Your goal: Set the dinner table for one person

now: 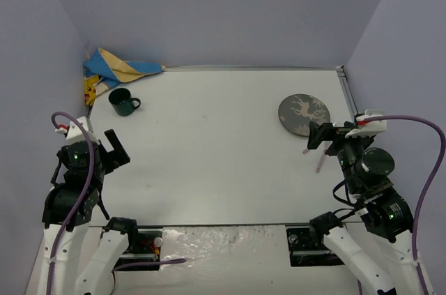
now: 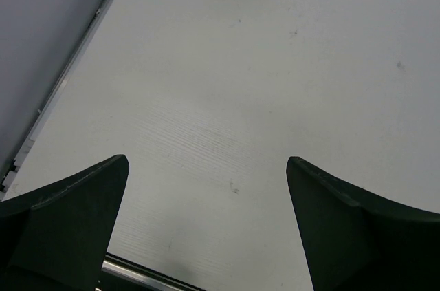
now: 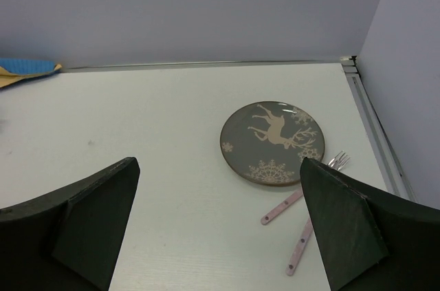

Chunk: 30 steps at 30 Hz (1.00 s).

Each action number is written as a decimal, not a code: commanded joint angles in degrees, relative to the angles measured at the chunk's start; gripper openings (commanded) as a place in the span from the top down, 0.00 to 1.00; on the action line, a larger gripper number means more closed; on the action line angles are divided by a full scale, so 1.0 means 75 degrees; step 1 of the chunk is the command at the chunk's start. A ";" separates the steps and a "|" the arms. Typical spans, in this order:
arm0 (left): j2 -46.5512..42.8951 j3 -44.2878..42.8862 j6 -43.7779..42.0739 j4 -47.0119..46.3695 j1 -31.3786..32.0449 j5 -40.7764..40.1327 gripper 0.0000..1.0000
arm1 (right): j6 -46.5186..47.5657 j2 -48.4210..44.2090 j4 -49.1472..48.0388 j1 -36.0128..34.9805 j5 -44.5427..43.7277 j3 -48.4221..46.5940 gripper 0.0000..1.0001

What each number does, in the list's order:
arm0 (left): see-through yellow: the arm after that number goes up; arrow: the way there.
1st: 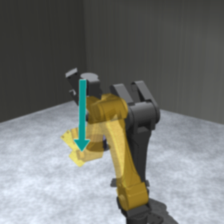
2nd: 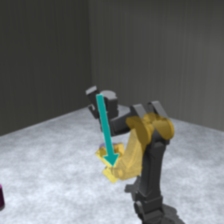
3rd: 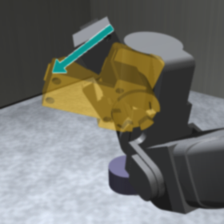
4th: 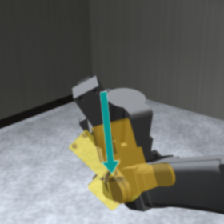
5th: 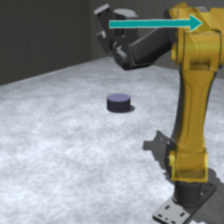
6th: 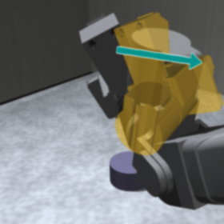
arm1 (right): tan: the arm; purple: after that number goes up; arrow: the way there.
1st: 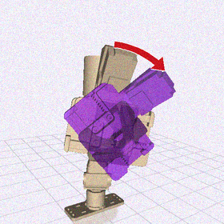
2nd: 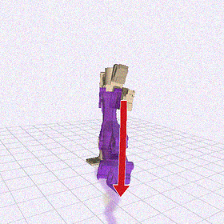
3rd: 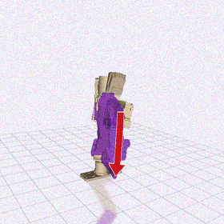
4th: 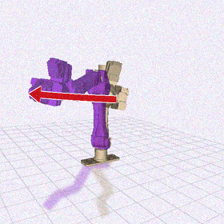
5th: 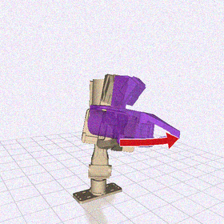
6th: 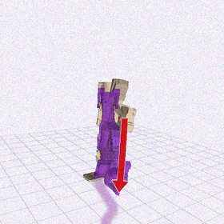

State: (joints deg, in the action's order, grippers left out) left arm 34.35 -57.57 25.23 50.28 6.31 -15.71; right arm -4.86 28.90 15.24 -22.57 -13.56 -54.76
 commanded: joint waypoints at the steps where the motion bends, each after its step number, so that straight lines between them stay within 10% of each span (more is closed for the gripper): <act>1: 0.0931 -0.0519 0.0530 -0.0565 0.0014 -0.0029 0.03 | -0.0558 0.0297 -0.0650 -0.0050 0.0275 0.0188 0.00; 16: 0.6053 -0.3241 0.0544 -0.3480 -0.0724 -0.1251 0.03 | -0.0353 0.2507 -0.1074 -0.0038 0.1785 -0.0254 0.00; 30: 1.1753 -0.8701 0.0061 -0.4684 -0.1896 -0.0659 0.03 | -0.0038 0.5038 -0.1372 -0.0050 0.3360 -0.1066 0.00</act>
State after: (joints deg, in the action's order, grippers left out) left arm 117.03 -112.66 28.27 21.78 -6.03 -22.01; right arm -5.93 64.19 10.16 -22.57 6.46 -60.10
